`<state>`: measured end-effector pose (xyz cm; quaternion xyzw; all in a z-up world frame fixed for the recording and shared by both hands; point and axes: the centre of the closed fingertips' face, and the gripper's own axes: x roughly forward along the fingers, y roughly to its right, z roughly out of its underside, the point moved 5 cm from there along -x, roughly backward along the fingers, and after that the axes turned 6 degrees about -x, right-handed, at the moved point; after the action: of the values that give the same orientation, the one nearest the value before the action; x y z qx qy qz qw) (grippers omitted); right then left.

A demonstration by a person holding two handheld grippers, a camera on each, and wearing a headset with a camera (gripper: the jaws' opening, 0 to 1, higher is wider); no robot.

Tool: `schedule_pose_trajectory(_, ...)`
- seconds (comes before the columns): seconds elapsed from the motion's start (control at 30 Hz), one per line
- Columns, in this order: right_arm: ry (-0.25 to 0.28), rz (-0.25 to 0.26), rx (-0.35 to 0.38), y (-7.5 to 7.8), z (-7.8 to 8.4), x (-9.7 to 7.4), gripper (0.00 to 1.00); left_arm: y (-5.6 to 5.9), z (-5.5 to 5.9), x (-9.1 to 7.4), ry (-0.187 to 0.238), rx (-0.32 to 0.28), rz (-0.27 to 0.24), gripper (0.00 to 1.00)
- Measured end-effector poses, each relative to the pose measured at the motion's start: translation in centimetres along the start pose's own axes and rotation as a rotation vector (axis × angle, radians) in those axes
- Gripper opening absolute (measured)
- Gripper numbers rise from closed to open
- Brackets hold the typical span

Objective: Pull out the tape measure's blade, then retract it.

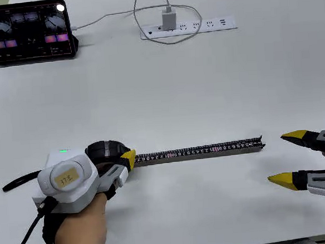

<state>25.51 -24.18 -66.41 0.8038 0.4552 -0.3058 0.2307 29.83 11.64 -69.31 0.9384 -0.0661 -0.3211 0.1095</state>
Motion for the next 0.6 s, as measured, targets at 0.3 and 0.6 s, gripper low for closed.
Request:
schedule_pose_trajectory(0.3,-0.051,-0.033,-0.082,1.5,0.0,0.7,0.48,0.0,0.0,0.0,-0.004,-0.004,0.004,0.61)
schedule_pose_trajectory(0.6,-0.129,-0.07,-0.179,3.3,-0.2,1.7,0.4,-0.1,0.1,0.1,-0.007,-0.006,0.006,0.61)
